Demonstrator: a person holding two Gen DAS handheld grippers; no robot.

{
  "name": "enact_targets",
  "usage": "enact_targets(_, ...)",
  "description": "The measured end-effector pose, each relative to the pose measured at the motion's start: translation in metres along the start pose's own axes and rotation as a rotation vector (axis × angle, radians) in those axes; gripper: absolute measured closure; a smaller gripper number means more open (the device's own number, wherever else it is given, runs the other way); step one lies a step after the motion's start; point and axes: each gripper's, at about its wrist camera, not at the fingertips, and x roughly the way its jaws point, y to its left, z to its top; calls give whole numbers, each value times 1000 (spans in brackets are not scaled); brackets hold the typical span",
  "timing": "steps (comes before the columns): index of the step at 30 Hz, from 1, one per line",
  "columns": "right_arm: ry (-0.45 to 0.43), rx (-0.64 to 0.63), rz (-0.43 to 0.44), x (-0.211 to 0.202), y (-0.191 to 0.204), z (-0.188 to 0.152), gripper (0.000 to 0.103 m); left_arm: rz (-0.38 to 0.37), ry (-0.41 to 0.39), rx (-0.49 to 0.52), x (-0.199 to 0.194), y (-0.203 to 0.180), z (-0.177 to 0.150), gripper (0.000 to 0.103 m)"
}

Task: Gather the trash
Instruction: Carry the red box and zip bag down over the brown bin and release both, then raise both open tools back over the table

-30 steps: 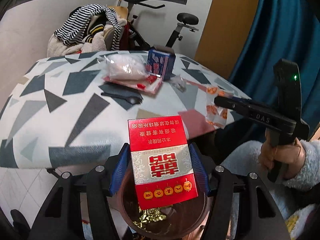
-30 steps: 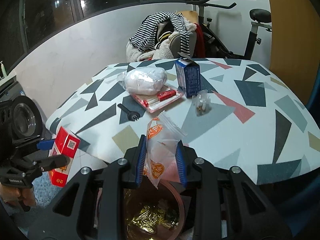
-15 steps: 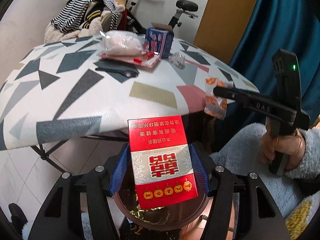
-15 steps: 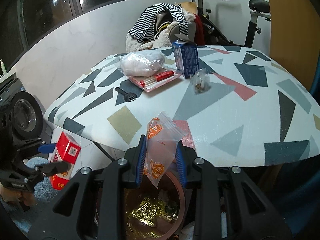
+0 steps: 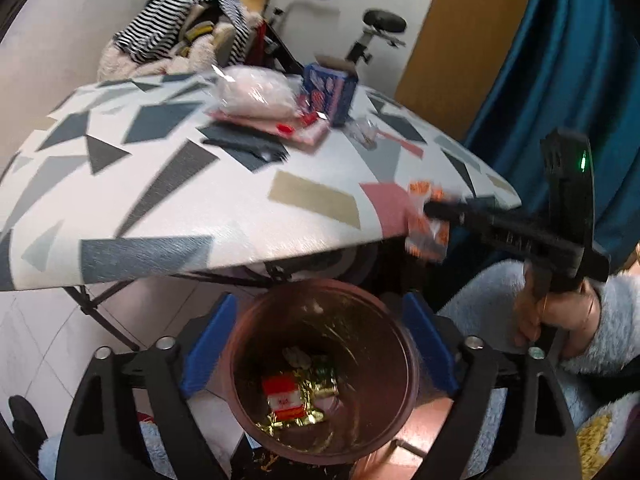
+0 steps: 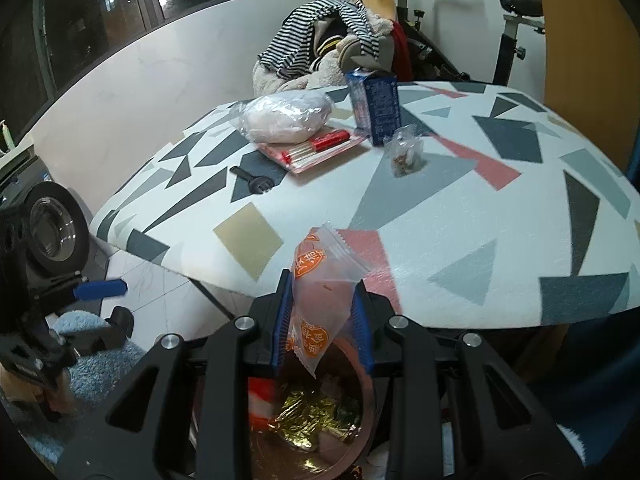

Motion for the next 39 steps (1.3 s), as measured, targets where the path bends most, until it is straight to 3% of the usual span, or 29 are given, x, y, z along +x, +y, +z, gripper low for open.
enact_targets(4,35,-58,14,7,13,-5,72,53,-69,-37,-18,9,5,10)
enact_targets(12,129,-200,13,28,43,-19,72,198,-153,-92,-39,34,15,8)
enact_targets(16,170,-212,5,37,47,-23,72,218,-169,-108,-45,40,15,8)
enact_targets(27,178,-223,-7,40,49,-27,67,247,-171,-123,-47,44,12,7)
enact_targets(30,168,-225,-16,40,49,-26,46,252,-169,-129,-46,46,12,7)
enact_targets(32,149,-225,-20,37,48,-25,20,257,-167,-132,-46,47,12,7)
enact_targets(34,126,-227,-33,34,48,-24,8,264,-166,-134,-46,48,11,7)
enact_targets(39,110,-211,-52,32,44,-20,6,281,-161,-137,-44,50,12,6)
